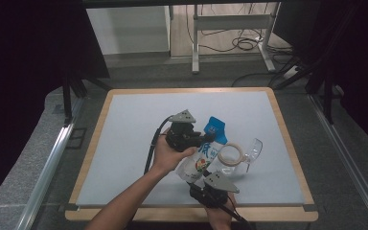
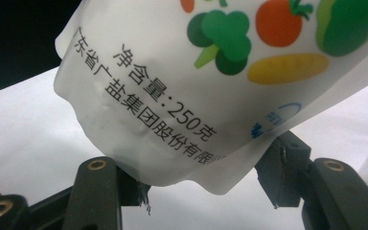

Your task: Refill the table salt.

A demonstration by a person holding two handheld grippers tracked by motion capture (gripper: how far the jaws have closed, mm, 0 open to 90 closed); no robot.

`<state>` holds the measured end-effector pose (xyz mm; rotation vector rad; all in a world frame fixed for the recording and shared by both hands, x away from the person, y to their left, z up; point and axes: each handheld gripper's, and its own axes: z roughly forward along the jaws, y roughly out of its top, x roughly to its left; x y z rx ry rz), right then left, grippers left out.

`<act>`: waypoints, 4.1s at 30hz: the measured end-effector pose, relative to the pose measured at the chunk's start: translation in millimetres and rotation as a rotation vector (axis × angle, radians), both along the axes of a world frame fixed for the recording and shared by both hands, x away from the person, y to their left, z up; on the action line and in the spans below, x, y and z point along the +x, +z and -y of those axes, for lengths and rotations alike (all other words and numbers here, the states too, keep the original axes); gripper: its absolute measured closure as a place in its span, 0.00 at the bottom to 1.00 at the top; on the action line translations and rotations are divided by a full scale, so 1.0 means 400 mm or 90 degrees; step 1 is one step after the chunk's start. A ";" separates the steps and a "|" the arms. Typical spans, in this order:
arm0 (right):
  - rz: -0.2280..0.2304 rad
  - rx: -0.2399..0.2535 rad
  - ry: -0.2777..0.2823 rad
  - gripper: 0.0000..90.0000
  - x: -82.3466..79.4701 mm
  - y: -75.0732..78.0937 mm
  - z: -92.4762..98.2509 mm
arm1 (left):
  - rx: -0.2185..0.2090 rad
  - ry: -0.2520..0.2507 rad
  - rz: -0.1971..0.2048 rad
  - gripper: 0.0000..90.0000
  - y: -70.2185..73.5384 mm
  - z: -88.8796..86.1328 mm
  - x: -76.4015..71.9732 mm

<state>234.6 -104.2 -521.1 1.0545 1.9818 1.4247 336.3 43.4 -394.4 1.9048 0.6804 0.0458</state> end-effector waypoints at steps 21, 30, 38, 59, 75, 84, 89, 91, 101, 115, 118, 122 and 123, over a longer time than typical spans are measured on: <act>-0.015 -0.004 0.021 0.50 0.021 -0.004 -0.011 | 0.064 -0.024 -0.007 1.00 -0.005 0.024 0.038; -0.027 0.015 0.020 0.50 0.026 0.004 -0.018 | 0.099 -0.032 -0.010 1.00 0.010 0.049 0.046; -0.031 0.034 0.011 0.50 0.026 0.009 -0.026 | 0.120 -0.052 -0.017 1.00 0.020 0.068 0.049; -0.021 0.026 -0.014 0.50 0.018 0.005 -0.028 | 0.151 -0.092 -0.031 1.00 0.020 0.095 0.064; -0.004 -0.011 -0.022 0.51 0.023 -0.001 -0.039 | 0.171 -0.105 -0.037 1.00 0.015 0.095 0.079; 0.013 -0.026 -0.009 0.52 0.021 0.012 -0.038 | 0.184 -0.111 -0.036 1.00 0.026 0.102 0.085; 0.007 -0.018 -0.007 0.52 0.025 0.020 -0.036 | 0.191 -0.116 -0.039 1.00 0.030 0.112 0.089; 0.002 -0.010 -0.009 0.52 0.023 0.022 -0.034 | 0.201 -0.121 -0.037 1.00 0.031 0.119 0.090; -0.015 0.017 -0.012 0.52 0.020 0.030 -0.031 | 0.217 -0.140 -0.040 1.00 0.030 0.140 0.093; -0.024 0.051 -0.004 0.53 0.019 0.046 -0.021 | 0.222 -0.156 -0.053 1.00 0.033 0.162 0.104; -0.027 0.056 -0.003 0.53 0.017 0.050 -0.018 | 0.223 -0.156 -0.055 1.00 0.031 0.166 0.104; -0.023 0.049 -0.005 0.53 0.017 0.051 -0.020 | 0.220 -0.155 -0.056 1.00 0.031 0.165 0.105; -0.022 0.051 -0.006 0.53 0.017 0.050 -0.021 | 0.222 -0.155 -0.056 1.00 0.031 0.165 0.105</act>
